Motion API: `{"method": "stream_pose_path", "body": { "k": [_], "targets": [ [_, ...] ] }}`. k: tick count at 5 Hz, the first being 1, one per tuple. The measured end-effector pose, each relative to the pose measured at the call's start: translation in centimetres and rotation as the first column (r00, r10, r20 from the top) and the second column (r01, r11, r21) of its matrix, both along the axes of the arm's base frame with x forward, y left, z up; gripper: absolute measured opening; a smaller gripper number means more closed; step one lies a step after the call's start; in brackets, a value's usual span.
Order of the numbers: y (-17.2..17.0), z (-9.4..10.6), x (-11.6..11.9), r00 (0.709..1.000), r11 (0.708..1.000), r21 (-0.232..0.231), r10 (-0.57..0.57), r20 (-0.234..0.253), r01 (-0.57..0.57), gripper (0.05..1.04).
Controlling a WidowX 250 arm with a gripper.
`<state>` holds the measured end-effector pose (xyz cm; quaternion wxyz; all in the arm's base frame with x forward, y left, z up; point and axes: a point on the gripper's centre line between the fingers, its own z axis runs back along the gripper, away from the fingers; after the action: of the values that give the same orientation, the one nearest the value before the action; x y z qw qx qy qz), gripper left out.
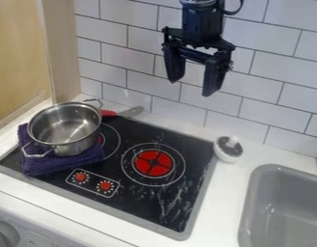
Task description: Move the silver pot to the lower part of the right burner
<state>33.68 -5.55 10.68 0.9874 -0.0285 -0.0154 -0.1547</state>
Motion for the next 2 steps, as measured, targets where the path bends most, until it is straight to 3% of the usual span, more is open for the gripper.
{"method": "stream_pose_path", "body": {
  "k": [1,2],
  "targets": [
    [0.2,-1.9,-1.3,0.998,1.0,0.014,-0.001,-0.069,0.002,0.999],
    [1.7,-2.7,-2.4,0.995,0.998,0.062,0.018,-0.097,-0.011,0.999]
  ]
}}
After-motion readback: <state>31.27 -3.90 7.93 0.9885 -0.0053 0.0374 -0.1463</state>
